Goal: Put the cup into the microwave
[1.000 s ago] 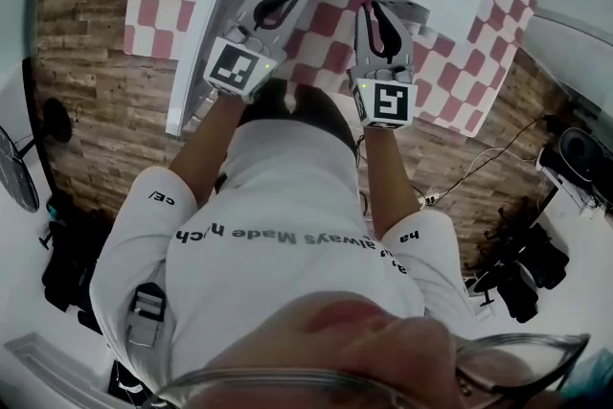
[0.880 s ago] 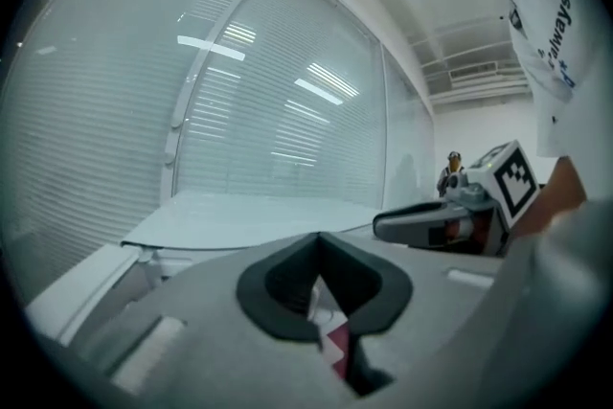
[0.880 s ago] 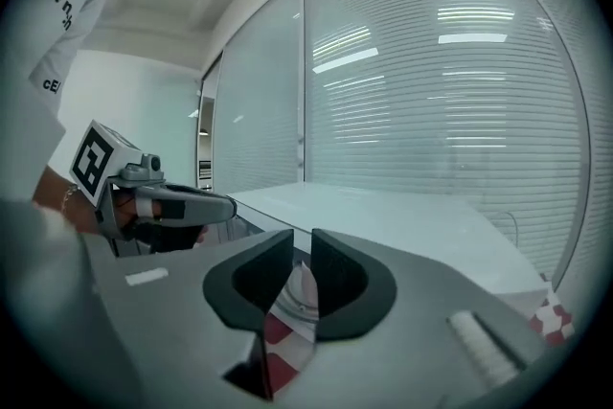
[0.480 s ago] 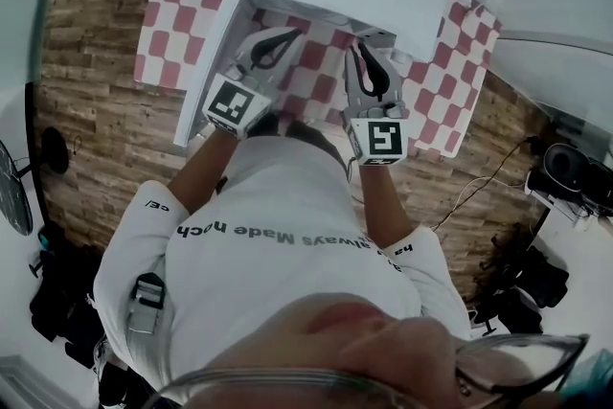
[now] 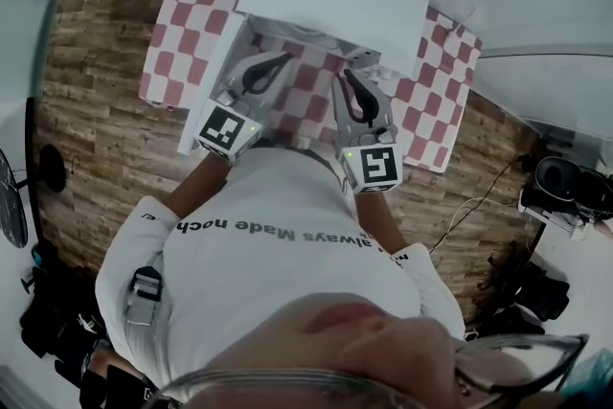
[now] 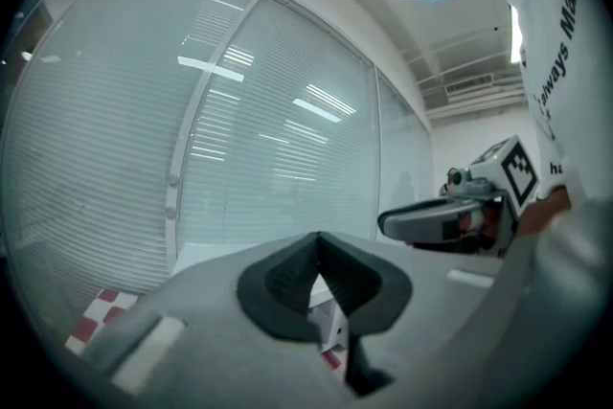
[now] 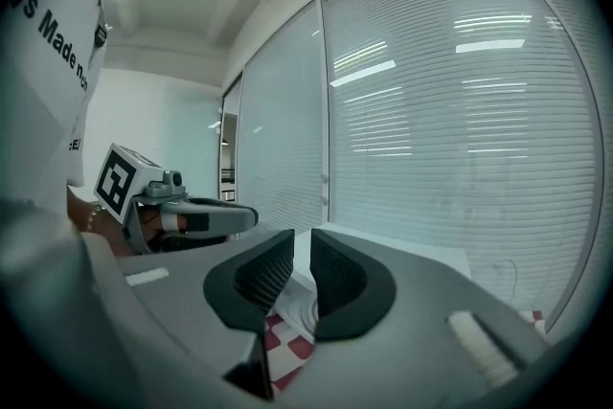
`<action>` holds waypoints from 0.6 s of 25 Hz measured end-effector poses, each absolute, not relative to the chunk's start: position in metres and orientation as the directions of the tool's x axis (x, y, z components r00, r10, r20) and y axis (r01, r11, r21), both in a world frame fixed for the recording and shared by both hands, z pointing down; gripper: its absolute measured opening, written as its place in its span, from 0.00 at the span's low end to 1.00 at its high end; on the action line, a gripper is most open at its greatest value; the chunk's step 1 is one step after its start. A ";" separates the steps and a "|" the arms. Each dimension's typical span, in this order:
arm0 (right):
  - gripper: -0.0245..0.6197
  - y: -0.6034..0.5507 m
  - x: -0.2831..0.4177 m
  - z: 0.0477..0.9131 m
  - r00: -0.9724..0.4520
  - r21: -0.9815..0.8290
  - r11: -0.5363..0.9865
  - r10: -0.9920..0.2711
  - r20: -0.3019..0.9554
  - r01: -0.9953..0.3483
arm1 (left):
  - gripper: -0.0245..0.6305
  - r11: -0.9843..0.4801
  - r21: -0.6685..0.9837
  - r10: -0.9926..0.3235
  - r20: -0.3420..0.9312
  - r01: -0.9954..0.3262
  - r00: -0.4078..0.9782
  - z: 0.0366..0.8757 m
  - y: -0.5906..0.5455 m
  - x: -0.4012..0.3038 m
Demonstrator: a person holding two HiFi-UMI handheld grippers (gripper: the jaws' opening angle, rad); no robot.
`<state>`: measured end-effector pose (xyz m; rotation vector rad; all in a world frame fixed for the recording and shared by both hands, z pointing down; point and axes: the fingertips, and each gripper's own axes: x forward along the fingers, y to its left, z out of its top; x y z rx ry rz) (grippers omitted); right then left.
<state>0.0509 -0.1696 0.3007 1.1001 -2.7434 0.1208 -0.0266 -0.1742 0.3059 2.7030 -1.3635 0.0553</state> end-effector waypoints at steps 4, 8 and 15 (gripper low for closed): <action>0.12 -0.157 0.050 0.275 -0.717 -0.019 0.728 -0.671 0.188 -0.685 | 0.04 -0.581 0.079 -0.807 0.078 -0.810 0.586 0.290 -0.161 -0.029; 0.12 -0.151 0.054 0.255 -0.721 -0.006 0.730 -0.674 0.157 -0.684 | 0.04 -0.578 0.076 -0.812 0.050 -0.813 0.582 0.272 -0.153 -0.030; 0.12 -0.145 0.059 0.248 -0.719 0.037 0.733 -0.674 0.172 -0.679 | 0.04 -0.602 0.045 -0.796 0.048 -0.797 0.603 0.266 -0.148 -0.022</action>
